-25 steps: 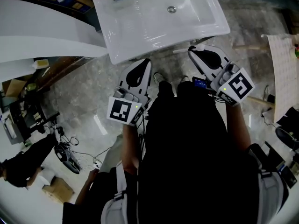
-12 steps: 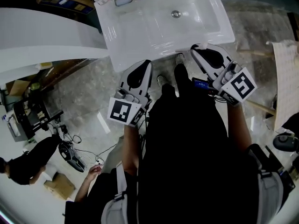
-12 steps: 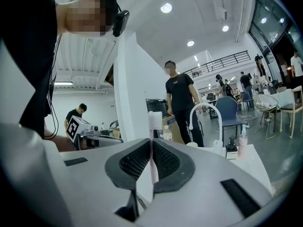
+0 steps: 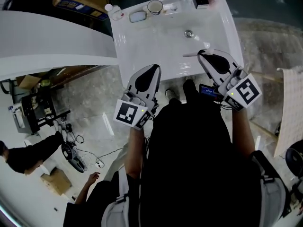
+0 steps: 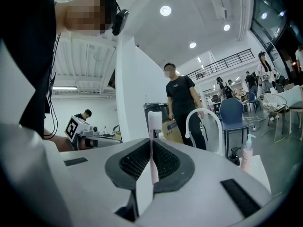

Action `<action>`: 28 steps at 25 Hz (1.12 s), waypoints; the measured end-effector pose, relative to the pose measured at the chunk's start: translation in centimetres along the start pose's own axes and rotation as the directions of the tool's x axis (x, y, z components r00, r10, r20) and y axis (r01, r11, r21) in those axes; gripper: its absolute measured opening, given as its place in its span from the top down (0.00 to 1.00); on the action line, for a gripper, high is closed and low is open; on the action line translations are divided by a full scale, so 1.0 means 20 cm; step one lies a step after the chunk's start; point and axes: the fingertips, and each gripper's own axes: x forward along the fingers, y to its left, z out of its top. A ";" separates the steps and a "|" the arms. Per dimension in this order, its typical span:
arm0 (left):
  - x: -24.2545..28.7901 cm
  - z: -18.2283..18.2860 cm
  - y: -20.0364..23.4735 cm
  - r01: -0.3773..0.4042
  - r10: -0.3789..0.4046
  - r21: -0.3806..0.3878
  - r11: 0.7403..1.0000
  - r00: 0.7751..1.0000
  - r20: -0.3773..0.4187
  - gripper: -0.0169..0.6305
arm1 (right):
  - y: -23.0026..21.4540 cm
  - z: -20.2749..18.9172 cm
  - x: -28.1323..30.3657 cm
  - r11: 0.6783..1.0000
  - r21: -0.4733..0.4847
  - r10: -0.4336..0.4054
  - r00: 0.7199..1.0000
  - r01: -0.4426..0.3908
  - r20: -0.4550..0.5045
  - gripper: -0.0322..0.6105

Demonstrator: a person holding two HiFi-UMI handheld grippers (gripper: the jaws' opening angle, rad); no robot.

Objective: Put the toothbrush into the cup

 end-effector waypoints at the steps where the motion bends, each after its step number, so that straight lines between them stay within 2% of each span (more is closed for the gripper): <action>1: 0.02 0.01 0.01 -0.004 0.004 0.001 1.000 1.000 -0.002 0.96 | -0.03 0.00 0.01 1.000 0.006 0.007 1.000 -0.007 -0.001 0.90; 11: 0.28 0.05 0.07 -0.065 0.065 -0.018 0.998 0.997 -0.029 0.95 | -0.24 0.09 0.12 0.995 0.050 0.086 0.996 -0.087 0.024 0.90; 15: 0.36 0.05 0.10 -0.090 0.089 -0.026 0.996 0.996 -0.032 0.95 | -0.30 0.04 0.16 0.989 0.053 0.137 0.991 -0.136 -0.010 0.90; 28: 0.40 0.05 0.31 -0.032 0.030 -0.035 0.999 0.998 -0.046 0.95 | -0.33 0.03 0.36 0.993 0.079 0.091 0.996 -0.088 -0.027 0.90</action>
